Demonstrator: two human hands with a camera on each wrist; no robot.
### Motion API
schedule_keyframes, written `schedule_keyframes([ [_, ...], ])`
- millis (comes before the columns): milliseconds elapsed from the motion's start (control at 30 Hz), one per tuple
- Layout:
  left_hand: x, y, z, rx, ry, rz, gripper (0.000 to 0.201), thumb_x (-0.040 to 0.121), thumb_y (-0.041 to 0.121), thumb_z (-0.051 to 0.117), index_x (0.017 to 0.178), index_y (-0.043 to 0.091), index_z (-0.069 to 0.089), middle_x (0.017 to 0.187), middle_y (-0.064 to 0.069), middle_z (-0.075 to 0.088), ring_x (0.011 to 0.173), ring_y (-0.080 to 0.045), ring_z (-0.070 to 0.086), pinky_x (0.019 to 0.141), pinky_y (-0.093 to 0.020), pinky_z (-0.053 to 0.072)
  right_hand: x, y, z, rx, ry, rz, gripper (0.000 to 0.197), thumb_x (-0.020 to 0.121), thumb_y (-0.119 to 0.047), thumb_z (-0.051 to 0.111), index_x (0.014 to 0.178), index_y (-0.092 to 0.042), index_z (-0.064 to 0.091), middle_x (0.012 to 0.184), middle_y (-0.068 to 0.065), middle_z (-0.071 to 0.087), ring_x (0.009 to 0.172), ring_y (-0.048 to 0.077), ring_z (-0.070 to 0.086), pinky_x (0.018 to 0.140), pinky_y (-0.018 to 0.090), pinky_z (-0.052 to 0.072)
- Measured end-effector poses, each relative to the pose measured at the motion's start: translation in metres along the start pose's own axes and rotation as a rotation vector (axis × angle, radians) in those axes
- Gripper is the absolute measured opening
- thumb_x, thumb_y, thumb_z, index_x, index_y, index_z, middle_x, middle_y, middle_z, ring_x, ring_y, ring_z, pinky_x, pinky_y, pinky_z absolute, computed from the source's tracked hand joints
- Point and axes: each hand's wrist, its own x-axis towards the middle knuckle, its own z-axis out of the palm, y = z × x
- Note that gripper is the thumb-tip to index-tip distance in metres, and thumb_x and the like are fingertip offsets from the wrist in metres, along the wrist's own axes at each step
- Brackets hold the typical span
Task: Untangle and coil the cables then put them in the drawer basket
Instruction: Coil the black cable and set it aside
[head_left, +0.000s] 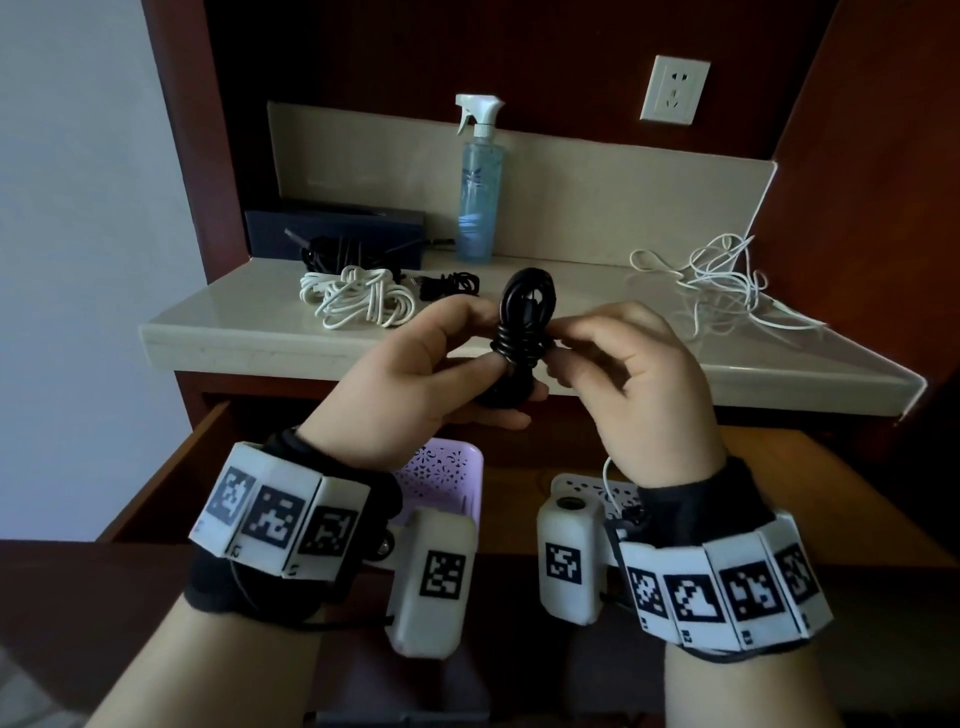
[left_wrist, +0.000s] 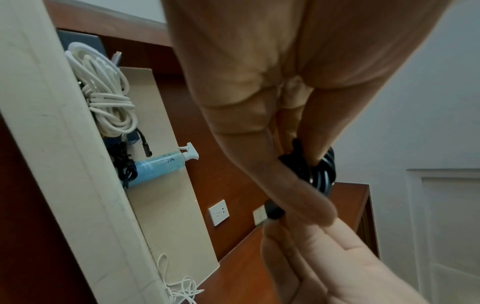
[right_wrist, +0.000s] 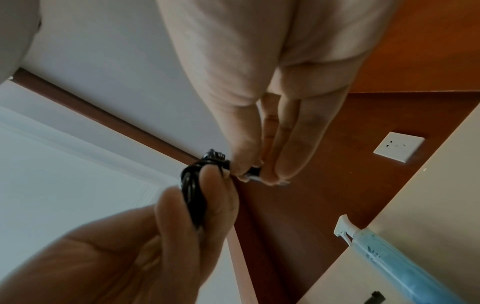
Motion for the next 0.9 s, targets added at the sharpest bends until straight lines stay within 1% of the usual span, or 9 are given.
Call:
schedule_keyframes([
  [133, 0.0, -0.002, -0.006, -0.022, 0.001, 0.001, 0.031, 0.077, 0.003, 0.052, 0.102, 0.018, 0.061, 0.094, 0.004, 0.066, 0.08, -0.019, 0.071, 0.063, -0.021, 0.054, 0.002, 0.003, 0.0, -0.041, -0.017, -0.011, 0.018, 0.082, -0.018, 0.059, 0.094, -0.012, 0.07, 0.086, -0.003, 0.054, 0.077, 0.014, 0.058, 0.072, 0.019, 0.046],
  [267, 0.0, -0.004, -0.013, 0.034, 0.012, 0.036, 0.039, 0.074, 0.001, 0.055, 0.087, 0.031, 0.074, 0.092, 0.007, 0.07, 0.083, -0.015, 0.07, 0.066, -0.021, 0.054, 0.001, -0.001, 0.002, -0.012, -0.002, -0.02, 0.019, 0.078, -0.014, 0.065, 0.094, -0.024, 0.068, 0.081, -0.01, 0.056, 0.078, 0.004, 0.055, 0.072, 0.006, 0.042],
  [367, 0.003, -0.005, -0.017, 0.092, 0.034, 0.071, 0.043, 0.073, -0.002, 0.055, 0.078, 0.035, 0.076, 0.089, 0.01, 0.071, 0.085, -0.008, 0.067, 0.072, -0.02, 0.054, -0.001, -0.004, 0.006, 0.161, -0.058, 0.101, 0.029, 0.08, -0.009, 0.067, 0.092, -0.036, 0.064, 0.085, -0.011, 0.067, 0.078, 0.008, 0.065, 0.077, 0.023, 0.053],
  [433, 0.004, -0.005, -0.017, 0.223, 0.042, 0.119, 0.05, 0.074, -0.007, 0.054, 0.08, 0.037, 0.076, 0.092, 0.008, 0.067, 0.092, -0.008, 0.064, 0.082, -0.02, 0.051, -0.003, -0.006, 0.006, 0.223, -0.098, 0.141, 0.024, 0.086, -0.01, 0.063, 0.096, -0.032, 0.066, 0.091, -0.012, 0.068, 0.079, 0.007, 0.067, 0.075, 0.031, 0.057],
  [533, 0.003, -0.005, -0.018, 0.334, 0.072, 0.136, 0.051, 0.078, -0.014, 0.055, 0.083, 0.032, 0.075, 0.098, 0.004, 0.053, 0.097, -0.004, 0.056, 0.086, -0.015, 0.046, -0.003, -0.008, 0.006, 0.34, -0.103, 0.205, 0.015, 0.089, -0.015, 0.058, 0.096, -0.025, 0.067, 0.09, -0.011, 0.068, 0.079, 0.005, 0.065, 0.063, 0.023, 0.055],
  [633, 0.002, -0.005, -0.016, 0.449, 0.093, 0.147, 0.062, 0.078, -0.018, 0.053, 0.071, 0.04, 0.074, 0.103, 0.009, 0.05, 0.106, -0.005, 0.053, 0.094, -0.019, 0.044, -0.002, -0.008, 0.008, 0.482, -0.09, 0.308, 0.015, 0.073, -0.03, 0.064, 0.086, -0.023, 0.061, 0.074, -0.009, 0.069, 0.072, 0.003, 0.064, 0.061, 0.017, 0.049],
  [700, 0.003, -0.004, -0.014, 0.471, 0.109, 0.148, 0.07, 0.077, -0.021, 0.051, 0.061, 0.044, 0.071, 0.103, 0.011, 0.051, 0.109, -0.007, 0.054, 0.098, -0.024, 0.045, -0.002, -0.007, 0.013, 0.535, -0.092, 0.354, 0.02, 0.072, -0.025, 0.068, 0.088, -0.022, 0.056, 0.075, -0.007, 0.07, 0.071, 0.005, 0.065, 0.059, 0.018, 0.048],
  [800, 0.005, -0.002, -0.008, 0.447, 0.158, 0.166, 0.054, 0.073, -0.01, 0.052, 0.057, 0.039, 0.068, 0.102, 0.011, 0.056, 0.105, -0.006, 0.058, 0.094, -0.026, 0.048, -0.002, -0.008, 0.018, 0.524, -0.074, 0.334, 0.022, 0.079, -0.008, 0.067, 0.094, -0.021, 0.056, 0.079, -0.004, 0.067, 0.068, 0.001, 0.062, 0.057, 0.016, 0.047],
  [900, 0.008, -0.005, -0.008, 0.34, 0.296, 0.142, 0.042, 0.079, -0.018, 0.051, 0.081, 0.024, 0.05, 0.1, 0.006, 0.062, 0.085, -0.002, 0.066, 0.077, -0.024, 0.052, -0.002, -0.01, 0.02, 0.447, -0.029, 0.257, 0.022, 0.079, -0.011, 0.07, 0.092, -0.025, 0.059, 0.08, -0.006, 0.067, 0.068, 0.003, 0.062, 0.061, 0.019, 0.051],
])
